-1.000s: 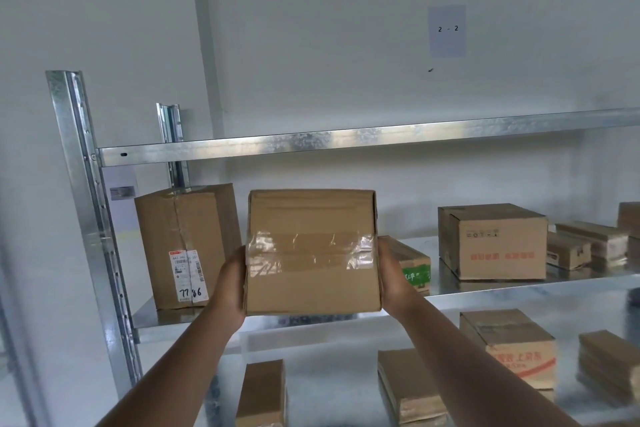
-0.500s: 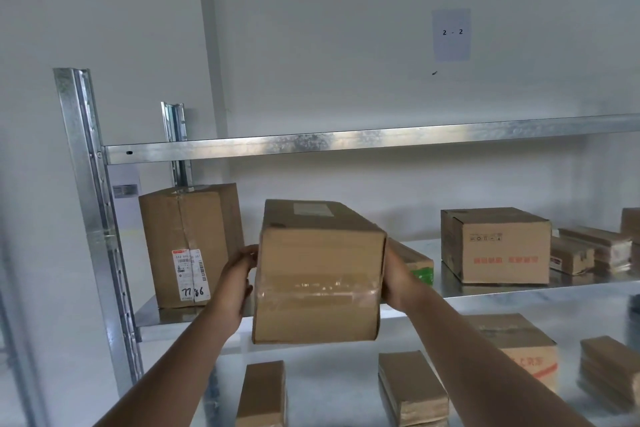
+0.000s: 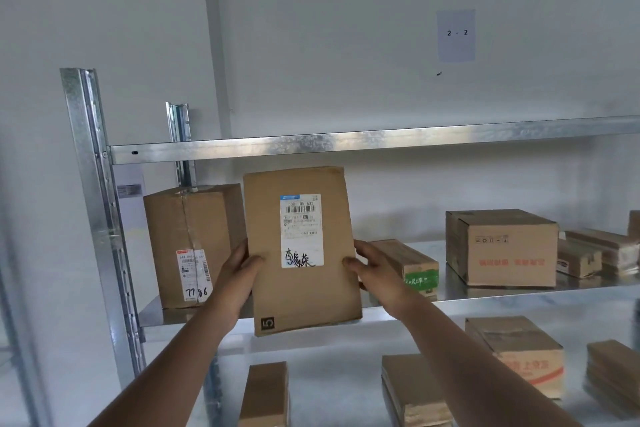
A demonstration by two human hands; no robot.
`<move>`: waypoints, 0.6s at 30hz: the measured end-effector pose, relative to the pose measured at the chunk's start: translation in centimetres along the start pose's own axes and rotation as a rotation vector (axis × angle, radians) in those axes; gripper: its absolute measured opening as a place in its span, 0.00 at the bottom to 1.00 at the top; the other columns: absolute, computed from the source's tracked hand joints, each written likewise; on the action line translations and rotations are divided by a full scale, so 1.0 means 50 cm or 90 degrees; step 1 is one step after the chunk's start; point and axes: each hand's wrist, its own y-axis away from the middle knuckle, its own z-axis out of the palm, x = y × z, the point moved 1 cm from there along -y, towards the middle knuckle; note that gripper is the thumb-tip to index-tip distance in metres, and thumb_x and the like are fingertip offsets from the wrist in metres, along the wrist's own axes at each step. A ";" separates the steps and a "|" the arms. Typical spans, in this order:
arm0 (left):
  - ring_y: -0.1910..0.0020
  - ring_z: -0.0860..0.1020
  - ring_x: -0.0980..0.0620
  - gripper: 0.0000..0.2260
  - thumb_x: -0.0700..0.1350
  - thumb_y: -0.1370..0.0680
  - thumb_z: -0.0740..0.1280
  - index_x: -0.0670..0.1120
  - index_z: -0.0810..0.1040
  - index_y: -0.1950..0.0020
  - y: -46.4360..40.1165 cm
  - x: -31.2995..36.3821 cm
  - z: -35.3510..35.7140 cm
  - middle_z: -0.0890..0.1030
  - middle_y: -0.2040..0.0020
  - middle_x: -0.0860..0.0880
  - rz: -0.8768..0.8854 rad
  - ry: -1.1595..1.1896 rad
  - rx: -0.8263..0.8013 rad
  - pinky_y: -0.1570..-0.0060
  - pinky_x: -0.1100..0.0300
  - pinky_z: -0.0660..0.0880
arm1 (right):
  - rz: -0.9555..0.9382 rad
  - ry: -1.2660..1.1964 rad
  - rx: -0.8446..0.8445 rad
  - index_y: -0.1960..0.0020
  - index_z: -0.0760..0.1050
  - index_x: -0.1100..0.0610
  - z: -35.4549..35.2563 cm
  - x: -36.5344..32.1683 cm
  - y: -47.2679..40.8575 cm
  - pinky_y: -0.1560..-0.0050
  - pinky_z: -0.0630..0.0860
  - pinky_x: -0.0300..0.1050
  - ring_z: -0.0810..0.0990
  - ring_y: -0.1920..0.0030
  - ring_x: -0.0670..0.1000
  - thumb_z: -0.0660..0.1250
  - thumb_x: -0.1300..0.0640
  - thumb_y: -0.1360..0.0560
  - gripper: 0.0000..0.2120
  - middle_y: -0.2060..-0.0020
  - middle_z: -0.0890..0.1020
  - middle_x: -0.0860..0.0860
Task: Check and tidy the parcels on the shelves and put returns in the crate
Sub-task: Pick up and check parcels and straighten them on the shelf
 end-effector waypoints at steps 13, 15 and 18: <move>0.41 0.81 0.53 0.32 0.29 0.24 0.66 0.53 0.69 0.23 -0.083 -0.120 0.008 0.82 0.37 0.51 0.034 -0.103 0.017 0.50 0.66 0.78 | 0.024 0.120 0.035 0.24 0.66 0.44 0.068 0.096 -0.018 0.35 0.75 0.48 0.76 0.33 0.53 0.66 0.49 0.21 0.26 0.35 0.78 0.49; 0.41 0.81 0.50 0.30 0.29 0.23 0.65 0.51 0.70 0.24 -0.098 -0.135 0.010 0.82 0.38 0.49 0.036 -0.117 0.041 0.54 0.69 0.77 | 0.047 0.135 0.006 0.25 0.64 0.48 0.084 0.071 -0.016 0.39 0.73 0.40 0.74 0.33 0.51 0.65 0.54 0.19 0.24 0.35 0.76 0.47; 0.42 0.81 0.48 0.29 0.34 0.24 0.65 0.53 0.69 0.24 -0.128 -0.148 0.015 0.82 0.37 0.50 0.043 -0.196 0.102 0.49 0.60 0.77 | 0.078 0.166 0.000 0.27 0.61 0.50 0.105 0.057 -0.034 0.40 0.73 0.37 0.73 0.36 0.51 0.65 0.56 0.19 0.23 0.35 0.73 0.49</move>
